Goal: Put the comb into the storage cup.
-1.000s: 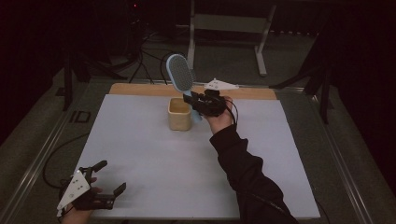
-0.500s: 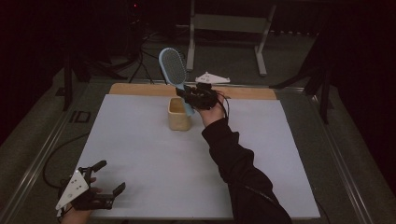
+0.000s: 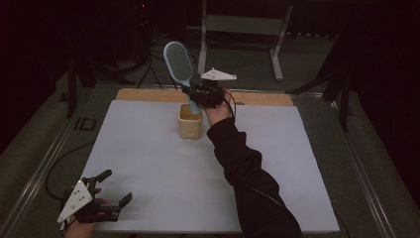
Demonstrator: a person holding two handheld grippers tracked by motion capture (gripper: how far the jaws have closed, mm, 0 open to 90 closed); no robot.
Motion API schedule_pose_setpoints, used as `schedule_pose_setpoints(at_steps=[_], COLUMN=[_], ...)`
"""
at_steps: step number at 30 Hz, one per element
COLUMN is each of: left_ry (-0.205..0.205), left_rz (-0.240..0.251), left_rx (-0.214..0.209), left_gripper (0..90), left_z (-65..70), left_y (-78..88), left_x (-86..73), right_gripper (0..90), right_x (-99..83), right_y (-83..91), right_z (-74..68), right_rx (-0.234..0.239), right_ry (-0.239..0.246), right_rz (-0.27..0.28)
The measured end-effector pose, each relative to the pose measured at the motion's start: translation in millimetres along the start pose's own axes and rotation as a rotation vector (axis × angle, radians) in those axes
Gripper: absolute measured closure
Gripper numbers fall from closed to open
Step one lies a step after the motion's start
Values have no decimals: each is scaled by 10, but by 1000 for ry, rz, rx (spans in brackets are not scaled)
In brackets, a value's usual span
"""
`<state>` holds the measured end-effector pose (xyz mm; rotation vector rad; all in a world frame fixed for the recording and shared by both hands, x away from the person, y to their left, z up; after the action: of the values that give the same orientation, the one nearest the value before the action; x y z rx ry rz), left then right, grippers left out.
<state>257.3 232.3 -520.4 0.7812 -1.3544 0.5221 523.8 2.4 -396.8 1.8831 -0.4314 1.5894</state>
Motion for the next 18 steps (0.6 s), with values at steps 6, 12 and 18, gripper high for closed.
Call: schedule_pose_setpoints(at_steps=[6, 12, 18], left_ry=[-1, 0, 0], left_rz=[3, 3, 2], left_rx=[1, -3, -6], left_gripper=[0, 0, 0], left_z=[-3, 0, 2], left_y=[2, 1, 2], left_x=[1, -1, -3], right_gripper=[703, 703, 704], right_x=[13, 34, 29], right_y=[-87, -147, -202], right_z=[33, 53, 59], right_rx=[-8, -17, -23], right_ry=[-17, -31, -23], right_rz=[-6, 3, 23])
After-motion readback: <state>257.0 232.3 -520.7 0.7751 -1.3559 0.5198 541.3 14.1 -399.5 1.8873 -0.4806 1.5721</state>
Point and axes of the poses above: each handheld gripper's, and its own axes: y roughly backward along the jaws, x roughly out of its top, z roughly to its right, the point moved 8 cm from there along -y, roughly forward along the jaws, and after that the axes turned 3 degrees about y, right-handed, at the moved point
